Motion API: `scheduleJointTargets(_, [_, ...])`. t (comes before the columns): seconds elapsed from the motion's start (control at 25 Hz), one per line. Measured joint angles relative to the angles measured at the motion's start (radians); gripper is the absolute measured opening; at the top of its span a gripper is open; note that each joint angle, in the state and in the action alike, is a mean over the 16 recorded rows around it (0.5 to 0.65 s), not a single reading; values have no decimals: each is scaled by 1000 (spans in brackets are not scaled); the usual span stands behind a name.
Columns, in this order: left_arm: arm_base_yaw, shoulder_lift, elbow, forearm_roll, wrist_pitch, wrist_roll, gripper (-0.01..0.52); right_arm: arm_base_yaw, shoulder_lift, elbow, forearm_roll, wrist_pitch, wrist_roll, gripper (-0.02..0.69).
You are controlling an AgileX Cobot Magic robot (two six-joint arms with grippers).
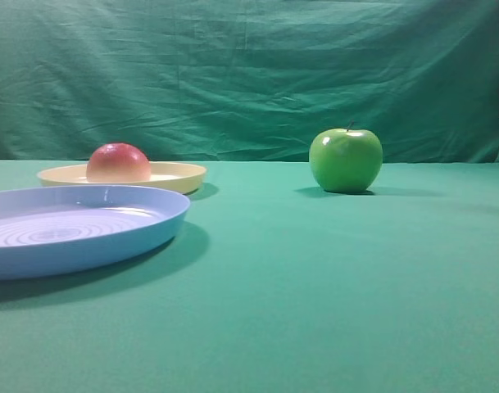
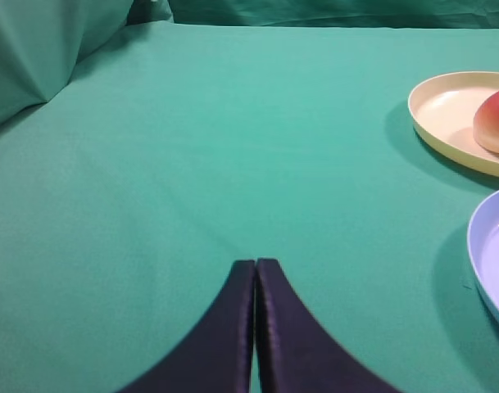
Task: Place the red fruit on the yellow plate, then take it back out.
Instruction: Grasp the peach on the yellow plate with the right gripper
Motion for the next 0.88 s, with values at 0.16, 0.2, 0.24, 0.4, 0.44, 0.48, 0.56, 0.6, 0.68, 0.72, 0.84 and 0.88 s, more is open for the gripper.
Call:
scheduleJointTargets(0.16, [0,0,0,0,0,0,0,0,0,9,-1,19,-30,0])
scheduleJointTargets(0.2, [0,0,0,0,0,0,0,0,0,9,-1,24,-39,0])
scheduleJointTargets(0.24, [0,0,0,0,0,0,0,0,0,9,-1,30,-48,0])
scheduleJointTargets(0.4, [0,0,0,0,0,0,0,0,0,8,-1,49,-85,0])
scheduleJointTargets(0.44, [0,0,0,0,0,0,0,0,0,8,-1,52,-92,0])
scheduleJointTargets(0.48, [0,0,0,0,0,0,0,0,0,8,-1,54,-99,0])
scheduleJointTargets(0.56, [0,0,0,0,0,0,0,0,0,7,0,60,-111,0])
scheduleJointTargets(0.6, [0,0,0,0,0,0,0,0,0,7,1,62,-115,0])
scheduleJointTargets(0.68, [0,0,0,0,0,0,0,0,0,6,6,65,-124,0])
scheduleJointTargets(0.72, [0,0,0,0,0,0,0,0,0,6,11,67,-128,0])
scheduleJointTargets(0.84, [0,0,0,0,0,0,0,0,0,6,32,67,-134,0])
scheduleJointTargets(0.88, [0,0,0,0,0,0,0,0,0,6,43,66,-135,0])
